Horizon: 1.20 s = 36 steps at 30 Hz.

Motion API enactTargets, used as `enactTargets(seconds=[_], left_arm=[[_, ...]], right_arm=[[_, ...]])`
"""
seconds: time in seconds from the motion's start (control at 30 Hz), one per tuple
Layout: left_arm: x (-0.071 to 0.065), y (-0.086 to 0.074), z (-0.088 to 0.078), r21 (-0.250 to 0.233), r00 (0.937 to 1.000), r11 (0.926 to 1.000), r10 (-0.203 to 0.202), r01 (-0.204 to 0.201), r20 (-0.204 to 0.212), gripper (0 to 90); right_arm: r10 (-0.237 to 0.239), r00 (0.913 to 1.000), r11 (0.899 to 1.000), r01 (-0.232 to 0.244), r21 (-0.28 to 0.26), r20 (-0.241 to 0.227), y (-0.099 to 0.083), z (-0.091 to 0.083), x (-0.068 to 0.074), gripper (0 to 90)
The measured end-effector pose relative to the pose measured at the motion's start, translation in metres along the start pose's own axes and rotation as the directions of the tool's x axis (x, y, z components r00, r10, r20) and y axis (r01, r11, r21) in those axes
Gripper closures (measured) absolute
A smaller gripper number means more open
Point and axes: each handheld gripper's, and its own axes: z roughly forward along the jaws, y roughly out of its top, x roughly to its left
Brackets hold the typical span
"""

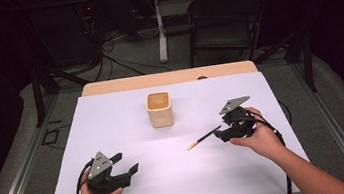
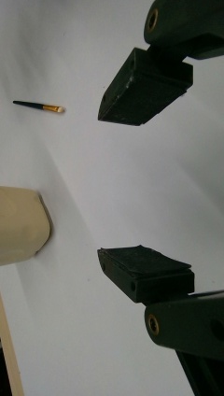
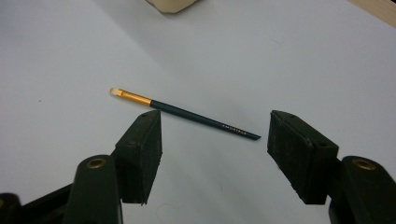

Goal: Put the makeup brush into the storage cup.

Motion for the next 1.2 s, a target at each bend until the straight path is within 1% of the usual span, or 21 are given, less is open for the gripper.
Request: enactTargets(seconds=[0.1,0.3,0.63,0.73,0.9,0.97,1.07,1.1,1.13,1.17,1.2], left_arm=[[0.0,0.0,0.0,0.002,1.0,1.0,0.0,0.0,0.0,28.4],[0.0,0.0,0.0,0.006,1.0,1.0,0.001,-0.001,0.002,28.4],[0.0,0.0,0.002,0.008,1.0,1.0,0.0,0.0,0.002,28.4],[0.0,0.0,0.002,0.009,1.0,1.0,0.001,-0.001,0.002,28.4],[-0.001,0.0,0.002,0.014,1.0,0.9999,0.002,-0.002,0.001,28.4],[-0.001,0.0,0.003,0.017,1.0,0.9999,0.002,-0.002,0.003,28.4],[-0.001,0.0,0.003,0.018,1.0,0.9998,0.004,-0.005,0.002,28.4],[-0.001,0.0,0.003,0.019,1.0,0.9998,0.003,-0.003,0.003,28.4],[-0.001,0.0,0.003,0.019,1.0,0.9998,0.003,-0.003,0.003,28.4],[-0.001,0.0,0.003,0.022,1.0,0.9997,0.004,-0.004,0.004,28.5],[-0.001,0.0,0.003,0.022,1.0,0.9997,0.004,-0.004,0.004,28.4]], right_arm=[[0.015,0.9998,1.0,-0.015,0.021,-0.009,0.0,0.004,-0.004,34.6],[0.027,0.9994,0.998,-0.026,0.049,-0.02,-0.002,0.009,-0.01,34.7],[0.021,0.9993,0.996,-0.018,0.088,-0.032,-0.002,0.016,-0.014,34.5],[0.025,0.9987,0.994,-0.02,0.105,-0.044,-0.002,0.019,-0.015,35.4],[0.02,0.9986,0.994,-0.014,0.108,-0.049,-0.003,0.018,-0.013,36.6],[0.026,0.9981,0.992,-0.019,0.124,-0.056,-0.003,0.017,-0.014,37.6],[0.027,0.9979,0.992,-0.019,0.127,-0.059,-0.003,0.018,-0.014,38.3],[0.03,0.9977,0.989,-0.022,0.144,-0.06,-0.003,0.018,-0.015,38.8],[0.03,0.9977,0.989,-0.022,0.144,-0.06,-0.003,0.018,-0.015,38.8],[0.015,0.9982,0.985,-0.005,0.171,-0.058,-0.002,0.019,-0.015,39.0],[0.015,0.9982,0.985,-0.005,0.171,-0.058,-0.002,0.019,-0.015,39.0]])
